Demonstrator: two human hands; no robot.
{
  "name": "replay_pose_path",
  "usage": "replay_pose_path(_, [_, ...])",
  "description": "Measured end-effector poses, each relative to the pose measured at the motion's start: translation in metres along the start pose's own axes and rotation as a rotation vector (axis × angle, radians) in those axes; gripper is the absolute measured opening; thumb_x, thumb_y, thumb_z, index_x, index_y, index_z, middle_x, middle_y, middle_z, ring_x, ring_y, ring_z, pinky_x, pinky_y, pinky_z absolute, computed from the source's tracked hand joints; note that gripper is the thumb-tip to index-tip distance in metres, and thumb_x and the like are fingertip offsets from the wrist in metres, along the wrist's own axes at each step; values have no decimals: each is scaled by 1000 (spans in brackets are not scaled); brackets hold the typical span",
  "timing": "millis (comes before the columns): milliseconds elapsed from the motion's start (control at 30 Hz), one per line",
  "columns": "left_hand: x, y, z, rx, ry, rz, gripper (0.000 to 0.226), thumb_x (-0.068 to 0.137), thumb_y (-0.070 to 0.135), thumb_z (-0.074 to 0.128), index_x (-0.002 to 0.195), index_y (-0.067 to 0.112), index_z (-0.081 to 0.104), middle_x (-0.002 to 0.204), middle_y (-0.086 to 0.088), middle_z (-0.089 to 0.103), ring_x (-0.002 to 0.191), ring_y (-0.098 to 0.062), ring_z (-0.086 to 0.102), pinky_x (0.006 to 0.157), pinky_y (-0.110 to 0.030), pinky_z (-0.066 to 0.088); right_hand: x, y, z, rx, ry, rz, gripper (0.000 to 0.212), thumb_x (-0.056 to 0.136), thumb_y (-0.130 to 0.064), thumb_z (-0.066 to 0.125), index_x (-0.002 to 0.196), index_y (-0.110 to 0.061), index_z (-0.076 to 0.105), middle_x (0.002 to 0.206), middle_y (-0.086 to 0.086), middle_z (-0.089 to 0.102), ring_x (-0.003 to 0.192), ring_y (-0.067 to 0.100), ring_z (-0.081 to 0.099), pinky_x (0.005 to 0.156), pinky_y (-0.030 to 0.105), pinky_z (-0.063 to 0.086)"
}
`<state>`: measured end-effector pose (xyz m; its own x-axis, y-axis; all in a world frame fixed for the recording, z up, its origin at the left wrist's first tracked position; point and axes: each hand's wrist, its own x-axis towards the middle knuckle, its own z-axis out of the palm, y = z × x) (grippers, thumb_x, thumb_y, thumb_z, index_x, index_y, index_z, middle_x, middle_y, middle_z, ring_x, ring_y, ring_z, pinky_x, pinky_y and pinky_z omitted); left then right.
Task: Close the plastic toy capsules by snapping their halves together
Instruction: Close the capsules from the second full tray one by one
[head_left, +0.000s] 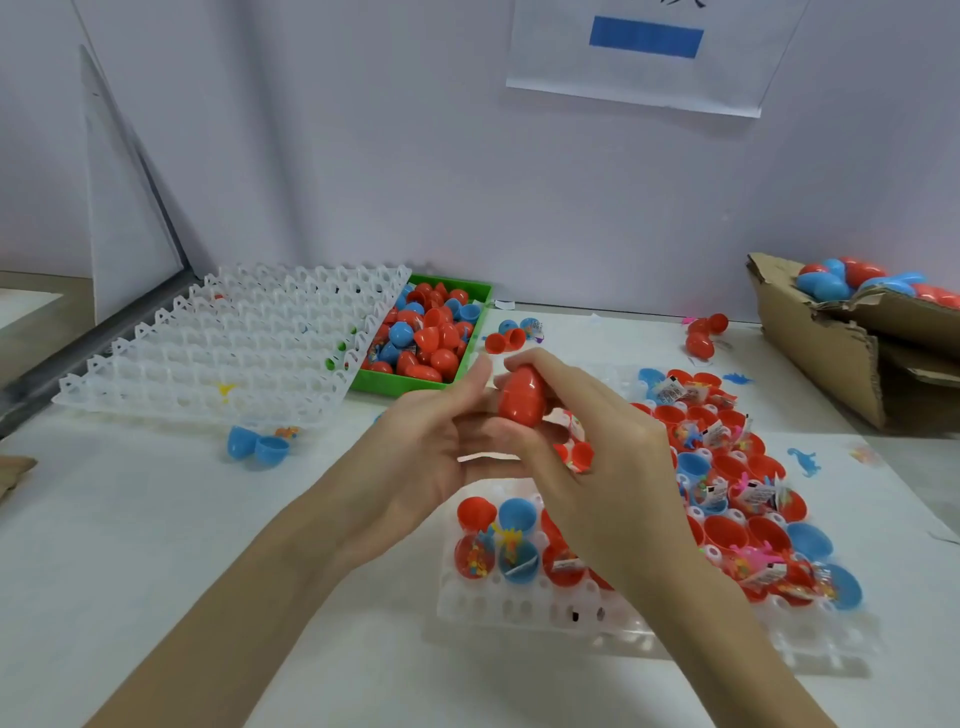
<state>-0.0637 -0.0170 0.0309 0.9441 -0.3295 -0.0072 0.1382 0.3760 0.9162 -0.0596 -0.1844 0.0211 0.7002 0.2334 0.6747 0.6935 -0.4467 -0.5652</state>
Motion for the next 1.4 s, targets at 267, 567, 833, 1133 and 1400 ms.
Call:
replay_pose_path(267, [2,-9,-4,188,112,64,36,94,28,68,113,-3,74,106,-24,77,103,-33,76,89,-31,61,-1,12,-1,-236,-87,-33,46,93,-30,60,133,-9,64,105,2,77,85,5,64,81,10,52])
replay_pose_path(567, [4,-10,-2,-143,-59,-5,44,108,27,43,115,0,77,119,-27,72,115,-35,72,93,-35,59,2,9,-2,116,-67,92,50,89,-39,69,137,-26,62,118,-22,70,112,-1,66,97,17,53])
replay_pose_path(833, [5,-12,-1,192,175,138,40,96,37,65,114,2,75,106,-19,77,101,-32,76,90,-35,62,-2,9,0,-143,-90,6,47,93,-10,68,139,-13,61,95,-21,56,87,-30,51,77,-10,34])
replay_pose_path(1133, [6,-15,0,291,232,190,36,90,49,65,107,22,81,102,-13,80,97,-30,78,85,-27,62,5,11,-6,-79,-158,76,51,99,-30,63,148,-31,51,129,-17,64,109,-12,56,94,0,41])
replay_pose_path(1400, [13,-12,-13,113,355,177,58,98,54,52,106,3,77,96,-28,76,83,-39,77,65,-29,63,67,65,-85,1158,387,723,28,101,-10,61,127,0,64,115,8,72,98,16,72,88,24,60])
